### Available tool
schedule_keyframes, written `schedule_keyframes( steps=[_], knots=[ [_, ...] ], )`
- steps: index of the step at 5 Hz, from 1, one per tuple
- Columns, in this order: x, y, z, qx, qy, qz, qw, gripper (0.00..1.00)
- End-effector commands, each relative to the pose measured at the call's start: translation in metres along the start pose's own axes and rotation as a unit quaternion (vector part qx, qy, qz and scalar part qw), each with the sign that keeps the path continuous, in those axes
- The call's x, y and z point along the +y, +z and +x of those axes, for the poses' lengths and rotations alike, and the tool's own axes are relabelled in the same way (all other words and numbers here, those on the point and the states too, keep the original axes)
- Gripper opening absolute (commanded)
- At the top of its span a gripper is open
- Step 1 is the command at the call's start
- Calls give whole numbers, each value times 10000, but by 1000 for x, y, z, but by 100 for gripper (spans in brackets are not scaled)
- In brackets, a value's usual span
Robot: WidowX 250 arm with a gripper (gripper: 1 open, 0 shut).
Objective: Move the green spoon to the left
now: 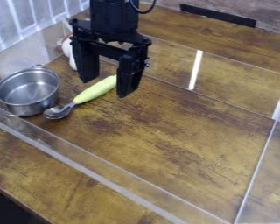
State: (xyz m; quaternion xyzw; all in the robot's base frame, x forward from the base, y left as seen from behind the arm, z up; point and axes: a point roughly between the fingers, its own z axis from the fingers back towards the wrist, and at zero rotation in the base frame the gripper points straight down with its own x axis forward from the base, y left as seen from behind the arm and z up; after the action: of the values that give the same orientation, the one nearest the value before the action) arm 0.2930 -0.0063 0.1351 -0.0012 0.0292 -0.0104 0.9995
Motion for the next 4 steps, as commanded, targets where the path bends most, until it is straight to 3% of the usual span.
schedule_keyframes(
  steps=[1,2,4],
  knots=[
    [3,0,2,97,311,-74,9994,100],
    [-6,-1,12,68,415,-218,9989,100],
    [-6,8,21,-27,-38,-329,9994,100]
  ],
)
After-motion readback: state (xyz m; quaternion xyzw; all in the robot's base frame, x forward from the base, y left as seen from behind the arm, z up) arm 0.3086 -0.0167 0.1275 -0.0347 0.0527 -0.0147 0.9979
